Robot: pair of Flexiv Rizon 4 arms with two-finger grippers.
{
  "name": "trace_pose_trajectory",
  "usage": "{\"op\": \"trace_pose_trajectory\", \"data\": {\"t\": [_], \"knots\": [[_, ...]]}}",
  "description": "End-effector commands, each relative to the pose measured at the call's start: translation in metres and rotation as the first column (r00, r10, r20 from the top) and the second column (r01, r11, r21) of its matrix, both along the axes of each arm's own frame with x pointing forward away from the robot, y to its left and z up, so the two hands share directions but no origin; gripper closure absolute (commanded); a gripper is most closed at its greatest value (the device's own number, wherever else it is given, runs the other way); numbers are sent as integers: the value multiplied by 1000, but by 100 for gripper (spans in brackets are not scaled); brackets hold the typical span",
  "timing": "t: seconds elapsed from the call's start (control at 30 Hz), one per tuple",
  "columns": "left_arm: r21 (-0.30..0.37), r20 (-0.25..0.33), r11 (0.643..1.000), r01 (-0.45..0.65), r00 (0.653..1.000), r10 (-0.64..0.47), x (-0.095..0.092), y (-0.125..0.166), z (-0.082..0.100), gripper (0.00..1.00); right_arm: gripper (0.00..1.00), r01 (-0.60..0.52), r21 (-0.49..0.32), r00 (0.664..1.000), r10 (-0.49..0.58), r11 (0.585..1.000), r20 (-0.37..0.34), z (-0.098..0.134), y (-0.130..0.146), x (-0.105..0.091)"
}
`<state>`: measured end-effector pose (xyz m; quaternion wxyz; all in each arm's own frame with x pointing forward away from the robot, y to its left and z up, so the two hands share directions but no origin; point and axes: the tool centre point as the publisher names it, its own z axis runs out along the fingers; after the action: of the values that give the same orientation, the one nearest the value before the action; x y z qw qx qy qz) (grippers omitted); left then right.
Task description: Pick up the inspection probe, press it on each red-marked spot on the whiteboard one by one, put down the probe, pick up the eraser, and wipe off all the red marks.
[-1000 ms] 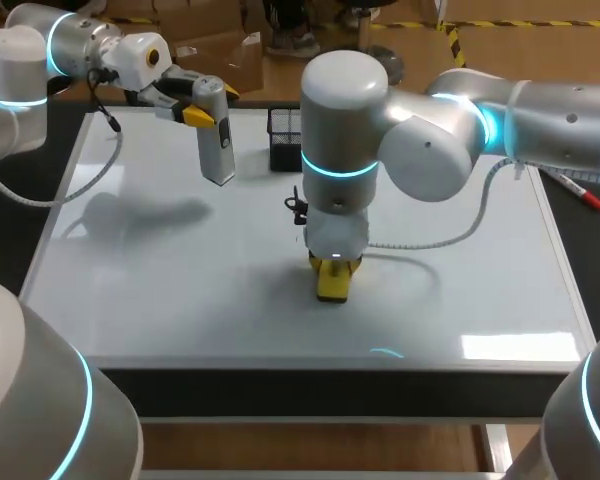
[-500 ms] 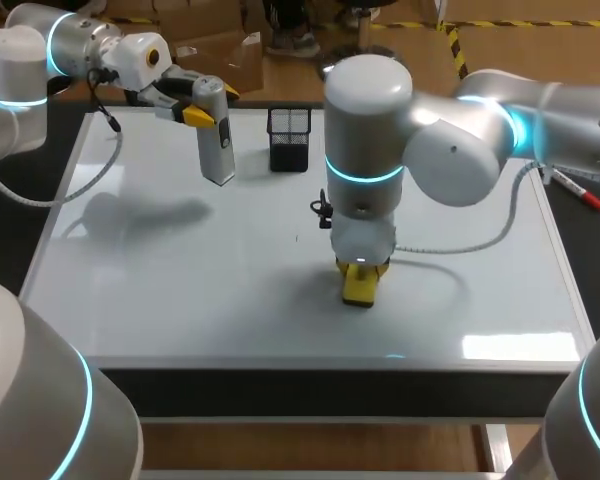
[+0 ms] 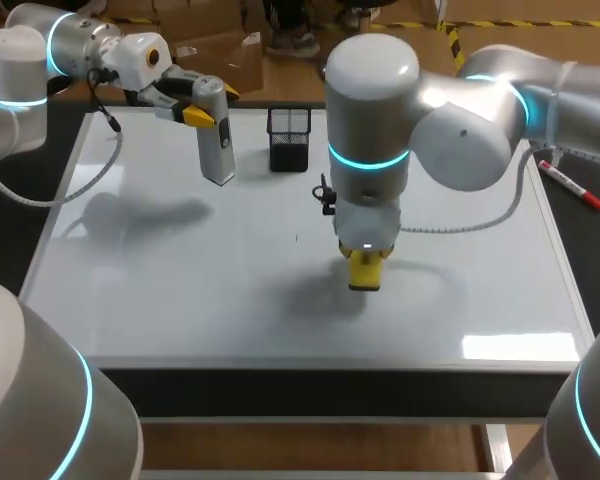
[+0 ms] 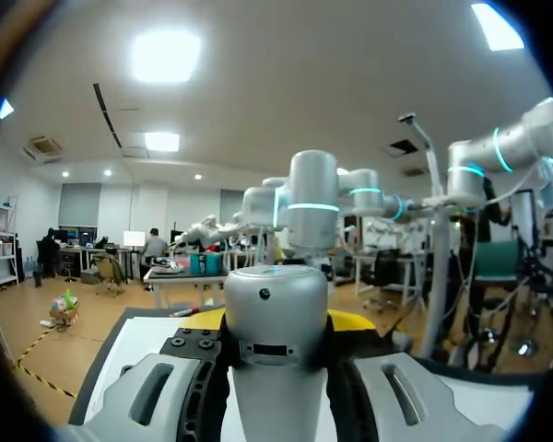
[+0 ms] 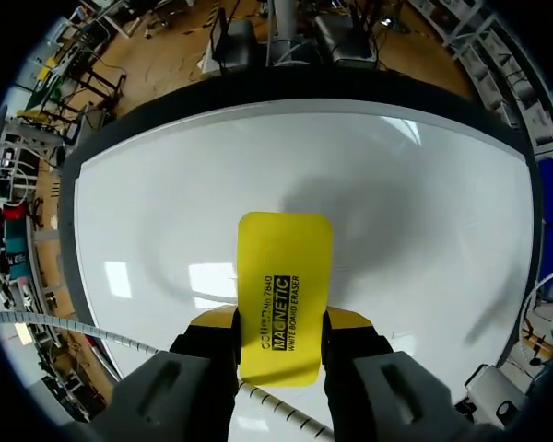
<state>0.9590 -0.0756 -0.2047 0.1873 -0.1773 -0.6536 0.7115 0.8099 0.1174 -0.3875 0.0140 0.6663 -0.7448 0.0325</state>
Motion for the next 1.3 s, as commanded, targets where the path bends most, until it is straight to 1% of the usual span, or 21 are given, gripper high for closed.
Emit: {"op": "trace_pose_trajectory", "data": {"t": [0.03, 0.53, 0.6, 0.63, 0.7, 0.87, 0.93, 1.0, 1.03, 1.1, 1.23, 1.3], "knots": [[2, 0, 1000, 3, 1000, -3, 1, 0, 1, 100, 100, -1, 19, 1000, 1, 1000, -3, 11, -9, 2], [2, 0, 1000, 3, 1000, -3, 1, 0, 1, 100, 100, -1, 19, 1000, 1, 1000, -3, 11, -9, 2], [2, 0, 1000, 3, 1000, -3, 1, 0, 1, 100, 100, -22, 14, 1000, 22, 1000, -12, 9, -6, 3], [2, 0, 1000, 3, 1000, -3, 1, 0, 1, 100, 100, -22, 9, 1000, 23, 1000, -13, 9, -6, 7], [2, 0, 1000, 3, 1000, -3, 1, 0, 1, 100, 100, -42, 34, 999, 43, 999, -21, 8, -8, 18], [2, 0, 1000, 3, 1000, -3, 1, 0, 1, 100, 100, -68, 14, 997, 68, 998, -44, 2, -14, 53], [2, 0, 1000, 3, 1000, -3, 1, 0, 1, 100, 100, -76, 24, 996, 77, 997, -54, -1, -17, 67], [2, 0, 1000, 3, 1000, -3, 1, 0, 1, 100, 100, -89, 3, 994, 89, 996, -57, -2, -19, 80], [2, 0, 1000, 3, 1000, -3, 1, 0, 1, 100, 100, -98, 18, 993, 99, 995, -58, -1, -20, 86], [2, 0, 1000, 3, 1000, -3, 1, 0, 1, 100, 100, -108, 9, 992, 108, 994, -65, -2, -21, 99], [2, 0, 1000, 3, 1000, -3, 1, 0, 1, 100, 100, -125, 29, 989, 127, 992, -80, -4, -21, 125], [2, 0, 1000, 3, 1000, -3, 1, 0, 1, 100, 100, -130, 25, 988, 131, 991, -80, -4, -21, 139]]}}
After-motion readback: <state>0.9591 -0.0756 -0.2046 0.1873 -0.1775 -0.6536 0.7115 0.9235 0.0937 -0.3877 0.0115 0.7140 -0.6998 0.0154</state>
